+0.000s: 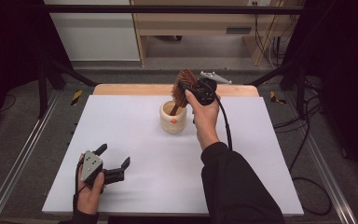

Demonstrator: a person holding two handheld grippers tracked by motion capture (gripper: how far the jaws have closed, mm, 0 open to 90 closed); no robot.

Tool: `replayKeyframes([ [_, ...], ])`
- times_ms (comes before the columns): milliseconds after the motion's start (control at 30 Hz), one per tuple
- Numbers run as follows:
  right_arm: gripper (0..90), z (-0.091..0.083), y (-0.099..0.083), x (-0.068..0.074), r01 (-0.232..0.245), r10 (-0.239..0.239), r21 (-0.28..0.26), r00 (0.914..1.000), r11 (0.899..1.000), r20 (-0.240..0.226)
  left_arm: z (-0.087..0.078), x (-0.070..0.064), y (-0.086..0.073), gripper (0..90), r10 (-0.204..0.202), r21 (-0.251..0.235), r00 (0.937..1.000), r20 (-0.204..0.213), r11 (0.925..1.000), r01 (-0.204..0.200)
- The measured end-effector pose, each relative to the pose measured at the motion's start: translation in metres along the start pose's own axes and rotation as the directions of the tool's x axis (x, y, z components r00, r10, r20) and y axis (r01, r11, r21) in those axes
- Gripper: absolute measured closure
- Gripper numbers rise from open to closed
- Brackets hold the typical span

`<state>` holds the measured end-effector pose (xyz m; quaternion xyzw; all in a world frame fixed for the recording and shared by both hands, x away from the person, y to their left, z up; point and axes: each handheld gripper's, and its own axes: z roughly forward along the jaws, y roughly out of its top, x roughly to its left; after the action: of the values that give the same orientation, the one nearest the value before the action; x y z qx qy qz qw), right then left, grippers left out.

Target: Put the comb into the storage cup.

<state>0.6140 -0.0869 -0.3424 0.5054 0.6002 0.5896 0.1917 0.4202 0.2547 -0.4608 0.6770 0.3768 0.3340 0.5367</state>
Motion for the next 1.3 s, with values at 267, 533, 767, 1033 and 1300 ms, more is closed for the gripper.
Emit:
replayKeyframes([
  [267, 49.3, 0.0012, -0.0011, 0.0000, -0.003, 0.003, 0.003, 1.0000, 1.000, -0.002, -0.0002, 0.0003, 0.0000, 1.7, -0.001, 0.000, 1.0000, -0.002, 1.0000, 0.001],
  [533, 49.3, 0.0034, -0.0034, -0.0002, -0.005, 0.005, 0.006, 1.0000, 1.000, -0.006, -0.0007, 0.0013, -0.0001, 1.7, -0.005, -0.002, 1.0000, -0.003, 1.0000, 0.005],
  [767, 49.3, 0.0059, -0.0054, -0.0001, -0.006, 0.006, 0.011, 1.0000, 1.000, -0.003, -0.0006, 0.0009, 0.0000, 1.7, -0.004, -0.002, 1.0000, -0.001, 1.0000, 0.004],
  [1033, 49.3, 0.0060, -0.0065, -0.0005, -0.007, 0.007, 0.013, 1.0000, 1.000, -0.002, -0.0008, 0.0011, 0.0000, 1.7, -0.008, -0.003, 1.0000, -0.004, 1.0000, 0.008],
  [1300, 49.3, 0.0063, -0.0068, -0.0007, -0.019, 0.019, 0.010, 0.9998, 1.000, -0.009, -0.0001, 0.0004, -0.0001, 1.8, -0.003, -0.001, 1.0000, 0.000, 1.0000, 0.003],
])
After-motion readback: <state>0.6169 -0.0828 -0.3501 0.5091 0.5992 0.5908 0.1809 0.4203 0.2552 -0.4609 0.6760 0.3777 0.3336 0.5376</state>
